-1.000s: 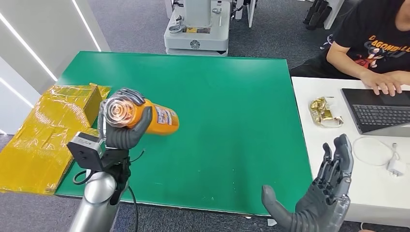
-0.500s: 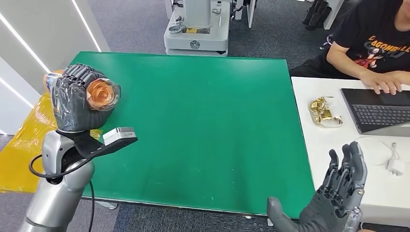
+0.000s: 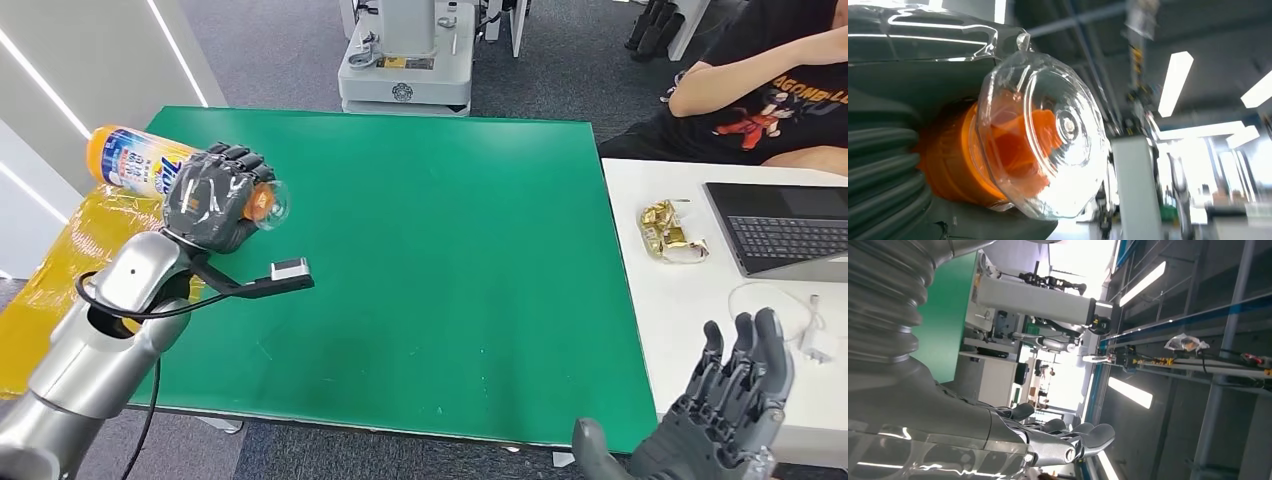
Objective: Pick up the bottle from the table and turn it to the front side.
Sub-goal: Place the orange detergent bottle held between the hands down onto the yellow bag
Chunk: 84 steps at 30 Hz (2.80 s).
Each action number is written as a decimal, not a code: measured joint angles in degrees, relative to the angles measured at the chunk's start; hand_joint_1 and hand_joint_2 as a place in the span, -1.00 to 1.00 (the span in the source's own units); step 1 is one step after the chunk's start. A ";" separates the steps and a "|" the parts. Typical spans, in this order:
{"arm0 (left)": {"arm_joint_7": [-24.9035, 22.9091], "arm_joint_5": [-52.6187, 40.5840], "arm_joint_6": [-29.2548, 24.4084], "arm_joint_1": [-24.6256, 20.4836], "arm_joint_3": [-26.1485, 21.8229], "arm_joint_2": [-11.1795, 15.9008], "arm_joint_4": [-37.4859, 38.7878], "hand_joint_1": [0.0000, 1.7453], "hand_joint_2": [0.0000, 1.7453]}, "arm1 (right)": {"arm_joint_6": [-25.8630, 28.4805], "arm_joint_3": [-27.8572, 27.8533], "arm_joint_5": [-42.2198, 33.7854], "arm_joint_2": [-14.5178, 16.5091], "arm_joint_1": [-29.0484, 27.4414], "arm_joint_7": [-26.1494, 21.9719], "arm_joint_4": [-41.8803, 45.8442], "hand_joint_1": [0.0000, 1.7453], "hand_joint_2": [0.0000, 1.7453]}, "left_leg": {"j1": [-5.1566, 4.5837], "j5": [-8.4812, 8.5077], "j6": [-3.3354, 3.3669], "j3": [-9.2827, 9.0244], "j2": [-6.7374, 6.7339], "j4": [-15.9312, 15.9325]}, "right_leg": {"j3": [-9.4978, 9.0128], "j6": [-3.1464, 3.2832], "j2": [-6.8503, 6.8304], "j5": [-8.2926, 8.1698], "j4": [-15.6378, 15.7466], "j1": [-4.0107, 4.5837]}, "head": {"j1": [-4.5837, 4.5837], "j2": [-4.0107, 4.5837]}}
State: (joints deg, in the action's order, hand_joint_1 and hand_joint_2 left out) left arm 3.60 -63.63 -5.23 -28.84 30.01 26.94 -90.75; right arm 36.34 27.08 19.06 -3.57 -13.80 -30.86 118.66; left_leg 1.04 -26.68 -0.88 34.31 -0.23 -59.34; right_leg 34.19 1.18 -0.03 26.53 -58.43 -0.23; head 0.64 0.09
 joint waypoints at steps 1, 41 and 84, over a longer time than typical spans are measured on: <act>0.19 -0.43 0.85 -0.68 0.97 0.23 1.39 1.00 1.00 | 0.40 0.01 -0.42 -0.22 -0.14 -0.27 0.00 -1.00 1.00 | 0.00 0.00 0.00 0.00 -0.01 0.00 | 0.00 0.00 0.01 0.00 0.00 0.00 | 0.00 0.00; 3.35 -5.92 19.94 -8.51 12.78 2.17 41.27 1.00 1.00 | -6.16 0.15 -1.59 -0.45 1.99 0.45 -0.06 -1.00 1.00 | 0.01 0.00 0.00 0.03 -0.09 0.02 | 0.05 0.03 0.10 -0.02 -0.04 0.01 | 0.00 0.00; 3.49 12.18 15.38 -9.51 9.43 -2.29 50.97 -1.00 1.00 | -6.38 0.19 -2.92 -0.43 3.46 -0.15 -1.34 -1.00 1.00 | -0.01 0.10 -0.11 -0.51 0.19 0.12 | -0.58 0.07 -0.27 -0.02 -0.05 0.00 | -0.01 0.00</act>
State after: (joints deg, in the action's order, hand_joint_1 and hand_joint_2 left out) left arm 7.09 -51.45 10.15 -38.35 39.45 24.65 -39.78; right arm 29.95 27.27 16.15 -4.00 -10.34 -31.02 117.32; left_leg 1.03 -26.58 -0.99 33.80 -0.04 -59.22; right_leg 33.61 1.26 -0.29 26.51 -58.48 -0.23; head 0.64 0.09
